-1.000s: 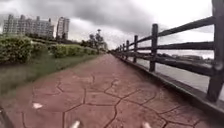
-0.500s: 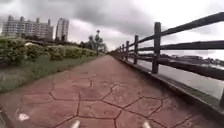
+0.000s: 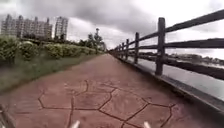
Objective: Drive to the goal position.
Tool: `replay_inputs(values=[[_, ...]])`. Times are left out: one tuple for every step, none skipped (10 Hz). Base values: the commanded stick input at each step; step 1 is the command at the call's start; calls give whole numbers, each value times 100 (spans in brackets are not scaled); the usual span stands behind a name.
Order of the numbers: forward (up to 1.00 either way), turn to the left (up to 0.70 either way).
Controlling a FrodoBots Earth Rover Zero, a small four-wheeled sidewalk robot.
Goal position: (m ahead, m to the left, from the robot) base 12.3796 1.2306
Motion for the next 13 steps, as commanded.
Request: replay_inputs(values=[[50,0],[50,0],[50,0],[50,0],[50,0],[50,0],[50,0],[50,0],[50,0],[50,0],[50,0],[50,0],[50,0]])
